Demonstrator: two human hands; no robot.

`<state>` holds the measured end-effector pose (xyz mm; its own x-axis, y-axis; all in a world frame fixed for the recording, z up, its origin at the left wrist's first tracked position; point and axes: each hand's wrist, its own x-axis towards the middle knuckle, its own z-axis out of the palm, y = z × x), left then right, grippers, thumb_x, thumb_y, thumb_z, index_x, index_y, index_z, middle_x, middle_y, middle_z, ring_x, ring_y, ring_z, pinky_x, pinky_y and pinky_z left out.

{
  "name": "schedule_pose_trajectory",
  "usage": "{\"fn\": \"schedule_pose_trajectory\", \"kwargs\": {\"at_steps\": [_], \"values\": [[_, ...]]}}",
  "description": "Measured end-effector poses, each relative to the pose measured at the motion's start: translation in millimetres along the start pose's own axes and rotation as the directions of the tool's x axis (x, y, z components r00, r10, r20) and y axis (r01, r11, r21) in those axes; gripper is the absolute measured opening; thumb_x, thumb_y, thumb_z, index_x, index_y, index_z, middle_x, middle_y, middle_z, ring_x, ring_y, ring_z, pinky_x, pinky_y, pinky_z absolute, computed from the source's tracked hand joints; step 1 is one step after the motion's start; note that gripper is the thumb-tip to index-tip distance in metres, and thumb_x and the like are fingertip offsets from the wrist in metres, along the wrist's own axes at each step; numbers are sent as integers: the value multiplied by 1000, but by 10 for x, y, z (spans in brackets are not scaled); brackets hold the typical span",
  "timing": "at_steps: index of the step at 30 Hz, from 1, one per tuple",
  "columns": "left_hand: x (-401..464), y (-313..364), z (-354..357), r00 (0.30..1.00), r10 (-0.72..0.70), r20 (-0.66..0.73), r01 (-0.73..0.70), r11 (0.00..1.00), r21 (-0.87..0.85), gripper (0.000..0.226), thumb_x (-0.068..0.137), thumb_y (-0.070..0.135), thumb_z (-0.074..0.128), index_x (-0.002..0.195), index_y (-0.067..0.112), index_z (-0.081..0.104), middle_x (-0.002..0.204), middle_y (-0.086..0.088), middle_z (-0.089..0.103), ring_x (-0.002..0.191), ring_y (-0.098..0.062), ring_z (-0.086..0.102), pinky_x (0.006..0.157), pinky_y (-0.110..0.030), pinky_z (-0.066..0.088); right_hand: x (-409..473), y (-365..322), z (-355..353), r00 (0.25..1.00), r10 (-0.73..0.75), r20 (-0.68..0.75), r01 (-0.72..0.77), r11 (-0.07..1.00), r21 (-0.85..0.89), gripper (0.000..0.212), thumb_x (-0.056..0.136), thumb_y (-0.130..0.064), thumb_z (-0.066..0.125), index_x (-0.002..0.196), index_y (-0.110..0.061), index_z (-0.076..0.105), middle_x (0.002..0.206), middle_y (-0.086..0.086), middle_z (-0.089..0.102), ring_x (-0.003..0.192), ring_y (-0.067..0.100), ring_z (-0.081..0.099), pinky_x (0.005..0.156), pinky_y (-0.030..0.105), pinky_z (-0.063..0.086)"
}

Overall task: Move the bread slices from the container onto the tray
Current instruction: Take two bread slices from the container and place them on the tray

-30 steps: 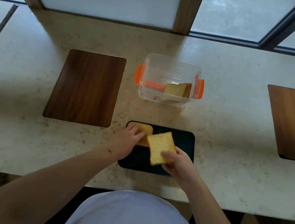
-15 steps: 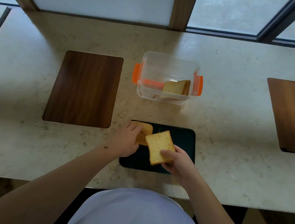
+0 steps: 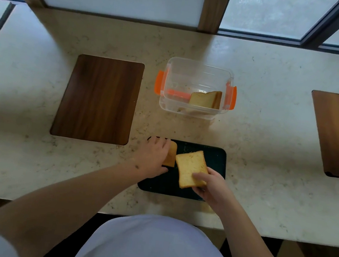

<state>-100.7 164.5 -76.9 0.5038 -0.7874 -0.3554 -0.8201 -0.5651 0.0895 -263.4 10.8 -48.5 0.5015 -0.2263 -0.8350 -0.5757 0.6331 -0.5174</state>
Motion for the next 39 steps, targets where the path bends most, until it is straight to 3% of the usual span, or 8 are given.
{"fn": "schedule_pose_trajectory", "kwargs": {"at_steps": [11,14,16,18,20,27,31,39], "values": [[145,-3,115,994,10,-107,-6,999,38,68,73,50,76,125,12,53,121,-11,58,106,-28,55,81,-40,51,-10,32,-125,999,-6,-39,7,1000,24,31,93,-3,64,121,-16,61,121,11,66,109,28,67,75,34,59],[91,108,45,981,-166,-100,129,946,-299,75,80,51,69,138,12,42,130,-8,53,119,-27,48,95,-41,44,-16,29,-87,1000,-17,8,16,1000,18,35,92,-3,64,125,-13,60,123,12,67,110,29,68,78,36,59],[-14,190,-117,919,-391,55,288,569,-770,62,86,46,65,137,16,45,125,2,54,111,-17,53,89,-35,46,-29,9,-49,997,-43,71,40,998,43,36,92,-2,64,126,-13,61,123,12,69,110,29,69,81,36,60],[-178,261,-281,850,-332,409,406,-83,-910,53,88,44,68,129,15,51,123,-5,64,100,-21,68,79,-35,57,-35,-3,-3,985,-81,150,69,994,83,39,91,-2,66,129,-12,61,125,12,70,111,28,70,83,36,60],[-391,321,-285,860,-123,496,448,-286,-847,50,85,37,75,123,11,57,112,-11,73,93,-27,75,73,-36,62,-28,5,55,970,-118,213,96,989,110,43,90,-2,67,131,-11,60,126,13,71,114,29,69,88,38,59],[-651,236,-179,924,-152,351,365,79,-927,30,88,10,72,116,14,62,110,-10,69,89,-20,73,77,-31,61,32,20,68,978,-133,161,162,970,-183,43,87,-26,77,127,-20,61,124,5,70,110,18,71,94,39,58],[-666,157,-167,916,-120,383,369,-122,-921,46,83,7,77,124,13,58,114,-14,68,91,-25,75,76,-33,62,46,-48,-2,977,-142,160,175,960,-219,34,85,-26,78,117,-22,69,113,5,76,103,19,74,87,35,60],[-495,-80,-114,896,-351,270,366,241,-899,78,79,40,80,143,21,39,125,5,57,108,-14,59,86,-33,53,124,-164,95,953,-192,234,295,767,-570,16,95,-15,67,109,-21,70,104,1,74,92,14,72,84,32,61]]}}
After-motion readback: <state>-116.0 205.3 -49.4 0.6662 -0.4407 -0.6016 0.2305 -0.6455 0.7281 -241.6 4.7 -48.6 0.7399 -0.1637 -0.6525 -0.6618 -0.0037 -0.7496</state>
